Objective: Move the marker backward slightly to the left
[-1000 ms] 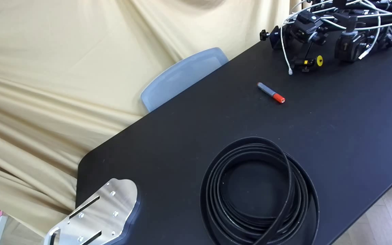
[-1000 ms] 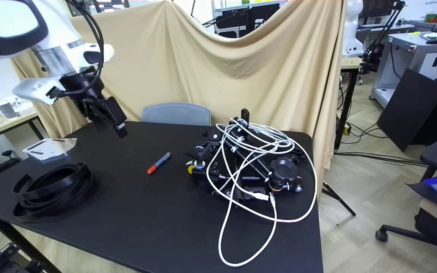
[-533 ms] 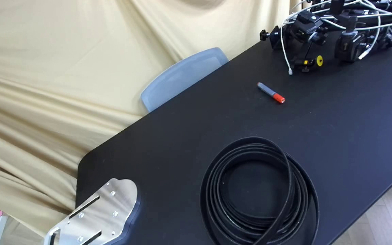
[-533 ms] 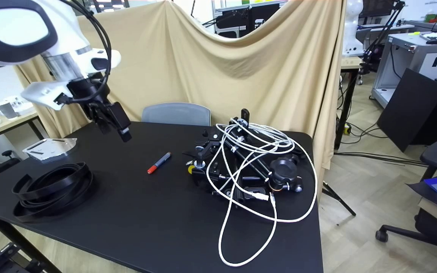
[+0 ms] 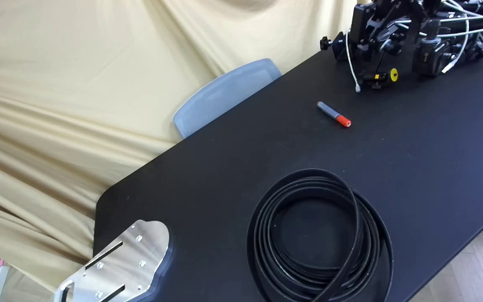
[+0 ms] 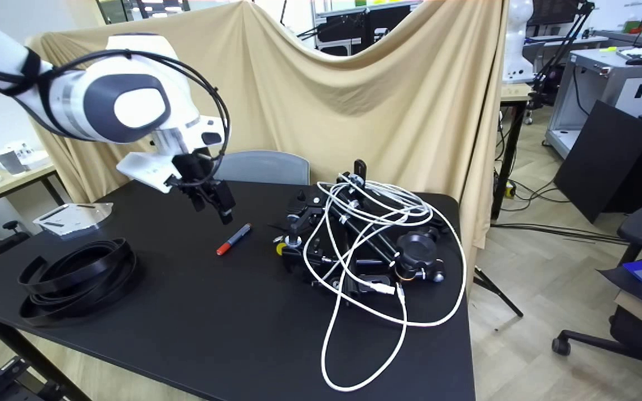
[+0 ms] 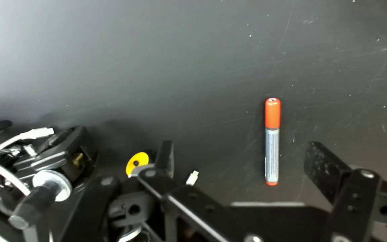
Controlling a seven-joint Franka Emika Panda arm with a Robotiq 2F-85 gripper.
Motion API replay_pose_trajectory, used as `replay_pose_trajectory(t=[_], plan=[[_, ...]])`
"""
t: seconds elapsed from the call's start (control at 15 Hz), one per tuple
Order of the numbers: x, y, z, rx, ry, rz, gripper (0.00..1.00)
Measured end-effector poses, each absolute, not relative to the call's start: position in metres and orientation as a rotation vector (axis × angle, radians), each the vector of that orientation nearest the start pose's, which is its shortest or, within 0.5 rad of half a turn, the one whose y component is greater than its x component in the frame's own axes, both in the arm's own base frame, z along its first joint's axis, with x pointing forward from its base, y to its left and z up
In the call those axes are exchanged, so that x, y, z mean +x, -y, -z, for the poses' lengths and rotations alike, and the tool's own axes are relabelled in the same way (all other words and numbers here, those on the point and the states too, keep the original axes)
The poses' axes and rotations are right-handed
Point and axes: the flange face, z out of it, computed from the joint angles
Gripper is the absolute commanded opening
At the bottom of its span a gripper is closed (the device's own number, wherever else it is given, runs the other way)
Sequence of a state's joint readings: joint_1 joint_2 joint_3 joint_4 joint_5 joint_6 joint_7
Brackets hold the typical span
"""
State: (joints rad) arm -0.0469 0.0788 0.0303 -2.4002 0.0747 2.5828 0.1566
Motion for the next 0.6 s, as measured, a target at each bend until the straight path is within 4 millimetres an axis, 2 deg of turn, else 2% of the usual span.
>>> replay_pose_trajectory(t=[0.33,0.6], plan=[[0.556,-0.010,-0.235,-3.071,-0.298,0.057,1.00],[0.584,-0.032,-0.210,-3.075,-0.241,0.020,1.00]])
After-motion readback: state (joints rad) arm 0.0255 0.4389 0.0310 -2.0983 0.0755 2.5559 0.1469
